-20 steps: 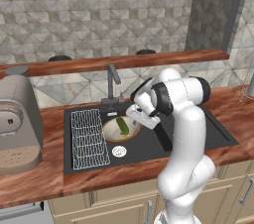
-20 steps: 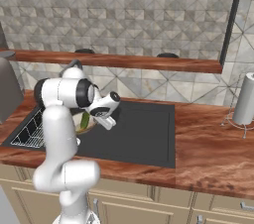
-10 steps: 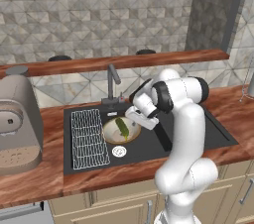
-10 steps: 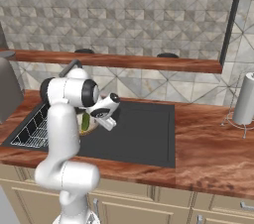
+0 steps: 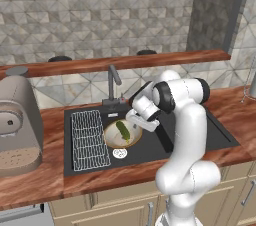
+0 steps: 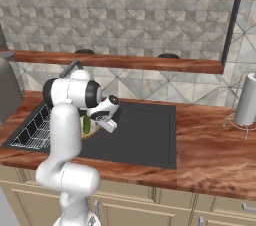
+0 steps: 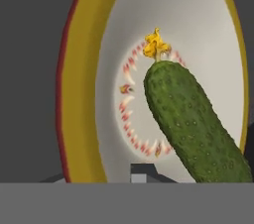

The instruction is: Pick the cucumber from the cabinet and place it in the bowl. Then pick the bowl and place it in the sink. Then turn on the sink facuet.

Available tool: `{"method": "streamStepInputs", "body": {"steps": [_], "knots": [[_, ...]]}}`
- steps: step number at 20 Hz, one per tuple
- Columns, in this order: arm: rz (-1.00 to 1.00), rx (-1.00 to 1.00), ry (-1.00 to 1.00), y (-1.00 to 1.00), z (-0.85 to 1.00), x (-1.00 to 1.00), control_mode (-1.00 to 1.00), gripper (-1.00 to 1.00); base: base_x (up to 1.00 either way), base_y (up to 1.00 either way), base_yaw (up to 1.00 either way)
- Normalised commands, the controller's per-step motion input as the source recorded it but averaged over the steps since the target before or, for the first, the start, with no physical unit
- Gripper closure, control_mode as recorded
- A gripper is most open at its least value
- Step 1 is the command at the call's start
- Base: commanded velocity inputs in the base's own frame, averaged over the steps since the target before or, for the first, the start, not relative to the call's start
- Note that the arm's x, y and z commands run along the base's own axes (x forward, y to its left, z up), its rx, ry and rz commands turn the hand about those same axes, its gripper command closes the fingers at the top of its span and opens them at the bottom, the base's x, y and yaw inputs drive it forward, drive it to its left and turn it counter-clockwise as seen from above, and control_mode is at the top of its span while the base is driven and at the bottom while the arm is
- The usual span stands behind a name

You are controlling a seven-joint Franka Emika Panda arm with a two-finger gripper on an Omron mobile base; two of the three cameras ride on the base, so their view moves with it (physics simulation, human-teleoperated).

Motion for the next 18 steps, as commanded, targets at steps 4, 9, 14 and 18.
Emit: {"method": "streamStepInputs", "body": {"steps": [4, 9, 14, 18], "knots": [[0.09, 0.00, -0.18, 0.00, -0.57, -0.20, -1.00, 1.00, 0.00, 0.00, 0.00], [0.09, 0.00, -0.17, 0.00, -0.53, -0.51, -1.00, 1.00, 0.00, 0.00, 0.00], [0.08, 0.00, -0.14, 0.00, -0.42, -0.65, -1.00, 1.00, 0.00, 0.00, 0.00], [0.06, 0.00, -0.11, 0.00, -0.42, -0.49, -1.00, 1.00, 0.00, 0.00, 0.00]]}}
